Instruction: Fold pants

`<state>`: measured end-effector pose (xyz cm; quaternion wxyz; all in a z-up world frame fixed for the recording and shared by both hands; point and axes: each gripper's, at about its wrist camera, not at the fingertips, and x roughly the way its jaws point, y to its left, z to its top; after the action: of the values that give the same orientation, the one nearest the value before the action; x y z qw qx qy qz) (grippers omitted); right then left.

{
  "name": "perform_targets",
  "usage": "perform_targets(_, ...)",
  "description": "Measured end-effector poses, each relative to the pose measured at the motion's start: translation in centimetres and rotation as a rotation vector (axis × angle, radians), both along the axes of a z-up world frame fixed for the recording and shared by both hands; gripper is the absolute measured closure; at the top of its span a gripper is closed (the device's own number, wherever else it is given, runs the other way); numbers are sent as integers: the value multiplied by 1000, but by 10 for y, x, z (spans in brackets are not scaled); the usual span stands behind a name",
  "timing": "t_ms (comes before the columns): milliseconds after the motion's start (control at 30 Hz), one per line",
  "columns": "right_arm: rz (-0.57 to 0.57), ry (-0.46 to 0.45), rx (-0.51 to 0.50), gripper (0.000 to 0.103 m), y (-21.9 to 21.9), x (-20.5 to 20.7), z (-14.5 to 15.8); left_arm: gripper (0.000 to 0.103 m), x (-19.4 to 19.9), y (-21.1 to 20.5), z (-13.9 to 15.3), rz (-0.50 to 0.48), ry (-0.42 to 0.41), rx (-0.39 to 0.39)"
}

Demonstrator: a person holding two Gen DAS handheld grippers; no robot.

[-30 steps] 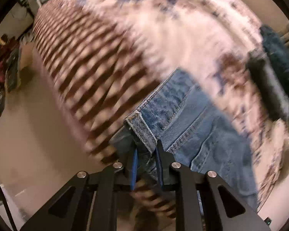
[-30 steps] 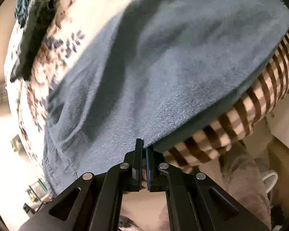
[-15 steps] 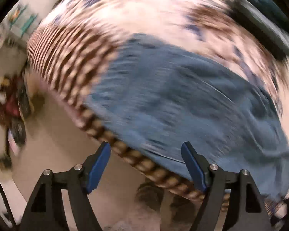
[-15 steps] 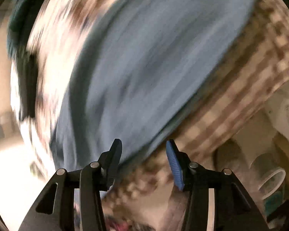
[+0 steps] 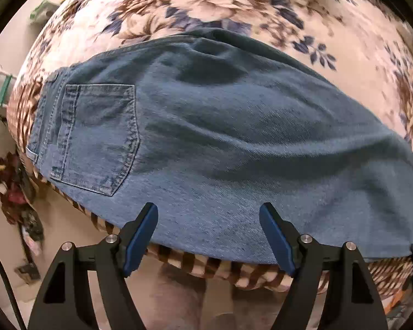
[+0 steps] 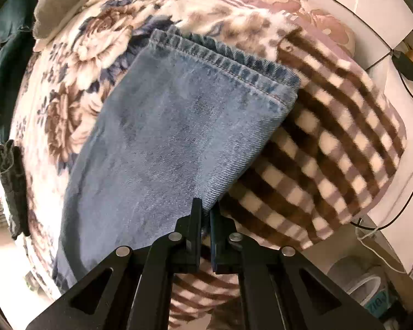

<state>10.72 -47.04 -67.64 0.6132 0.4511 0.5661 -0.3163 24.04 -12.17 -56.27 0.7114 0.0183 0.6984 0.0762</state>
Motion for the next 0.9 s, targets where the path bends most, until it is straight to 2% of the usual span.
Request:
perform_targets(133, -38, 45, 54, 100, -20, -17, -13, 28, 1, -3, -12, -14, 34, 32)
perform_targets(200, -4, 44, 145, 99, -26, -11, -22, 28, 0, -2, -13, -5, 46, 19)
perform_targets(267, 85, 71, 142, 92, -26, -1, -10, 28, 3, 3, -11, 3, 46, 9)
perform_targets(300, 148, 79, 140, 84, -20, 9, 0, 28, 4, 5, -9, 6, 42, 2)
perform_targets(367, 259, 89, 126, 36, 1, 29, 20, 28, 10, 11, 0, 8, 10, 2)
perform_targets(400, 327, 73, 135, 29, 19, 43, 32, 26, 14, 17, 1, 7, 4, 10)
perform_targets(433, 395, 53, 159, 27, 42, 59, 42, 15, 18, 24, 2, 5, 2, 25)
perform_targets(467, 454, 39, 187, 27, 62, 74, 46, 11, 23, 32, 3, 6, 0, 43)
perform_targets(533, 593, -14, 282, 27, 120, 118, 51, 11, 33, 51, 7, 23, -23, 67)
perform_targets(667, 775, -110, 441, 27, 230, 207, 43, 11, 65, 105, 2, 65, -42, 78)
perform_targets(733, 867, -135, 484, 27, 291, 262, 23, 11, 80, 129, -5, 83, -51, 74)
perform_targets(900, 1012, -78, 570, 27, 387, 330, -37, 11, 100, 161, -32, 106, 12, 33)
